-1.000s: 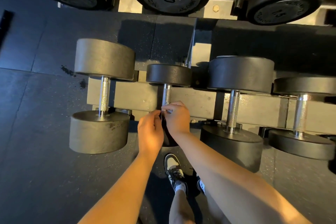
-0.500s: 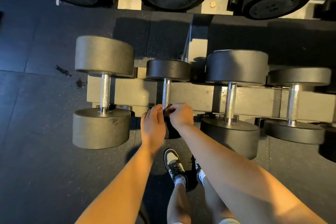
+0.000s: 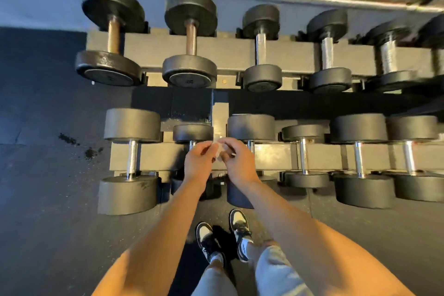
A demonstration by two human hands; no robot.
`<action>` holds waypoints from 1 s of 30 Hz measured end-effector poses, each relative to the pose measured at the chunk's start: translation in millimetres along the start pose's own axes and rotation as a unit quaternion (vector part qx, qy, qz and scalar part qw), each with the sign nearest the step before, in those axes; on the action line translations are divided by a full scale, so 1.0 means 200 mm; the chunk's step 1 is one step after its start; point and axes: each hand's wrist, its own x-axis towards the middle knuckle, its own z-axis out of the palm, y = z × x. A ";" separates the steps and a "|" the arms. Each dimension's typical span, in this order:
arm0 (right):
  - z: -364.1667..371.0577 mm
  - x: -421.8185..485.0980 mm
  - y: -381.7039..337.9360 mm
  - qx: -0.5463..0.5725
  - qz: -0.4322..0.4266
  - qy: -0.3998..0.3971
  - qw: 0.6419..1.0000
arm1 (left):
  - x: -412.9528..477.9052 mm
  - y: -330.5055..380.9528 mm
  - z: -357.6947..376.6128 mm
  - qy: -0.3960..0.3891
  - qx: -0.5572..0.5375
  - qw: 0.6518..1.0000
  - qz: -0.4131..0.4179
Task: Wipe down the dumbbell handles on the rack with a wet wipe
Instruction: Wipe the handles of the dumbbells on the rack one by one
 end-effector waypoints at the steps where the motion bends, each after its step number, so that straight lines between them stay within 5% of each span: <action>1: -0.06 -0.01 -0.05 -0.013 -0.010 0.014 1.000 | -0.02 0.06 0.02 0.008 0.009 1.000 0.006; 7: -0.39 0.00 -0.18 0.035 -0.040 0.118 0.992 | -0.10 0.40 0.14 0.005 -0.121 0.992 0.026; 15: -0.79 0.17 -0.25 0.243 0.067 -0.001 0.968 | -0.11 0.70 0.43 0.048 -0.048 0.993 0.093; 23: -1.05 0.38 -0.21 0.145 0.012 -0.002 0.989 | -0.03 0.82 0.70 0.189 0.028 0.974 0.122; 27: -1.12 0.42 -0.22 0.158 -0.019 -0.029 0.987 | -0.05 0.87 0.85 0.093 -0.118 0.987 0.062; 30: -1.17 0.45 -0.22 0.153 -0.030 -0.041 0.987 | -0.03 0.90 0.91 0.096 -0.155 0.981 0.073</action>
